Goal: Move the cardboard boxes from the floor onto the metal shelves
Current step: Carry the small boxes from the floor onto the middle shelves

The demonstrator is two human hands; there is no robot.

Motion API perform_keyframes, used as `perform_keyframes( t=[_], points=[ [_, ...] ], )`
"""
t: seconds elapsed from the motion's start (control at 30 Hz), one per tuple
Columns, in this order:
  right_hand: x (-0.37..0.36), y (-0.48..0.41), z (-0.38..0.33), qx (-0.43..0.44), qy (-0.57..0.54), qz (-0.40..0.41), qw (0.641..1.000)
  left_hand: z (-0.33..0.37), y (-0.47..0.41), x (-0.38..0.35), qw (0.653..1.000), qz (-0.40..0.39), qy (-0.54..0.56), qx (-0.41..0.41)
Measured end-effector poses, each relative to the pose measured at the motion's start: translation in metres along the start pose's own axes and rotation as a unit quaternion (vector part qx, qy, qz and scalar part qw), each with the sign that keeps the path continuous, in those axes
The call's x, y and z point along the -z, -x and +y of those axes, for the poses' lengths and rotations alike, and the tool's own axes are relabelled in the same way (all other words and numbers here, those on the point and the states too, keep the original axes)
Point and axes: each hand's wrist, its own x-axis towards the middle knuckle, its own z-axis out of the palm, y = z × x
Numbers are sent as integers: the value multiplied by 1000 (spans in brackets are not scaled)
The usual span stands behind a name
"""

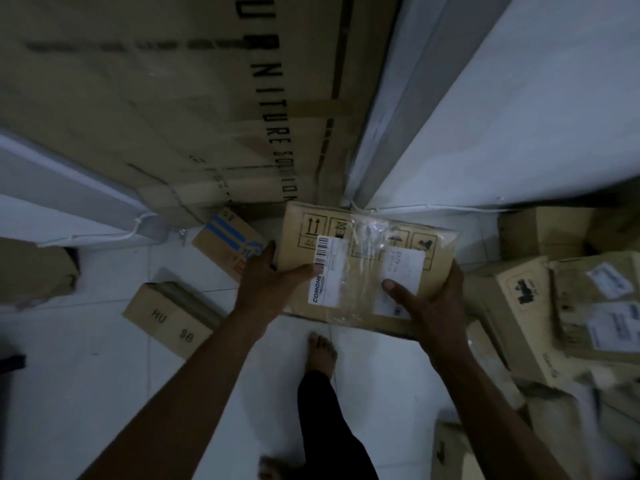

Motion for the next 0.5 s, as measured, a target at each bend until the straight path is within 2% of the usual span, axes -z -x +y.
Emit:
perform_keyframes(
  t=[0.13,0.37,0.5],
  points=[
    [5,67,-54,130,100,-19,986,11,97,37,994,64,84,6],
    [-14,228,-158,297,106,-141,938,12,313,133,972,163,161,-57],
    [-37,327,-196,350,112,-205,907,-1,437,184,944,239,201,-108]
  ],
)
